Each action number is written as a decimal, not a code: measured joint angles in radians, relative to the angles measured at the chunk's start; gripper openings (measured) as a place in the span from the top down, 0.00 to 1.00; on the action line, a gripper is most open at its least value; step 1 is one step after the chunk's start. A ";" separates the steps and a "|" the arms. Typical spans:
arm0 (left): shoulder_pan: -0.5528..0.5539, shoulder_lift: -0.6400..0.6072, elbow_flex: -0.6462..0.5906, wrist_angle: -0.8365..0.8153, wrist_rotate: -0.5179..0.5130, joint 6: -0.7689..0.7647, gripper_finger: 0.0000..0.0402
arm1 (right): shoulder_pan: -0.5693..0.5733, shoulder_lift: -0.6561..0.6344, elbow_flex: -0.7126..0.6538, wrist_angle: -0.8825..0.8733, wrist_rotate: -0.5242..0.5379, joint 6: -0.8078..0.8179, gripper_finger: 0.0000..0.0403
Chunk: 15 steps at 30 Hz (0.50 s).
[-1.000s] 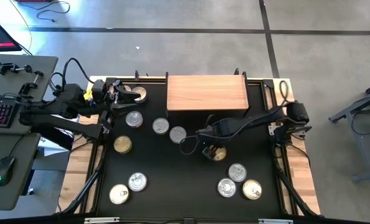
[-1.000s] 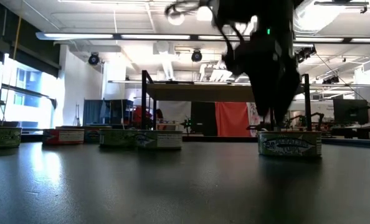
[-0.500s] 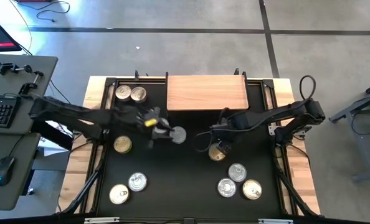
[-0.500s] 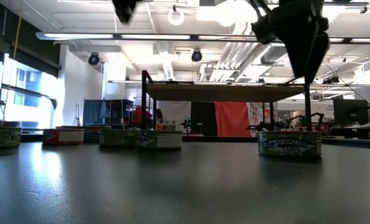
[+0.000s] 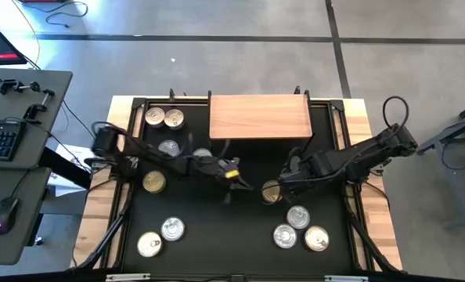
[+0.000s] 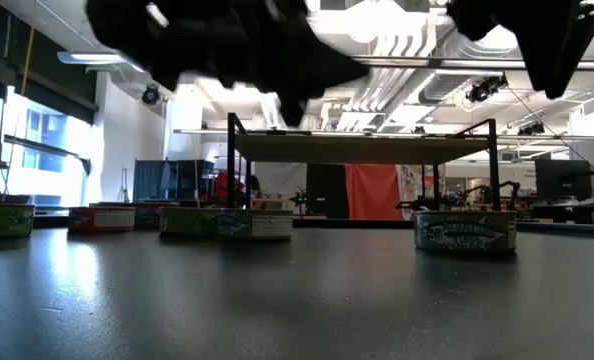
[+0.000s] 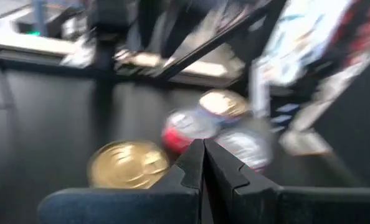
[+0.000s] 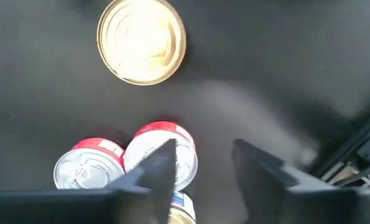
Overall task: Stack canned seafood by type on shelf
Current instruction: Put the green tuna can on the shelf
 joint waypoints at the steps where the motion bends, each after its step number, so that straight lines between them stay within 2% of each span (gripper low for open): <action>1: -0.003 0.038 0.031 0.000 -0.017 0.015 1.00 | 0.010 -0.011 0.000 -0.008 0.013 0.010 0.74; 4: -0.010 0.152 0.130 0.001 -0.025 0.031 1.00 | 0.034 -0.043 -0.022 -0.018 0.043 0.013 0.94; 5: -0.012 0.193 0.167 -0.001 -0.025 0.034 1.00 | 0.043 -0.059 -0.049 -0.011 0.044 0.016 0.97; 7: -0.013 0.261 0.238 -0.038 -0.034 0.042 1.00 | 0.061 -0.101 -0.125 0.032 0.041 0.044 0.97; 10: -0.013 0.331 0.342 -0.115 -0.086 0.035 1.00 | 0.087 -0.185 -0.252 0.197 0.035 0.083 0.99; 15: -0.008 0.369 0.439 -0.297 -0.149 0.043 1.00 | 0.126 -0.336 -0.385 0.379 0.131 0.149 1.00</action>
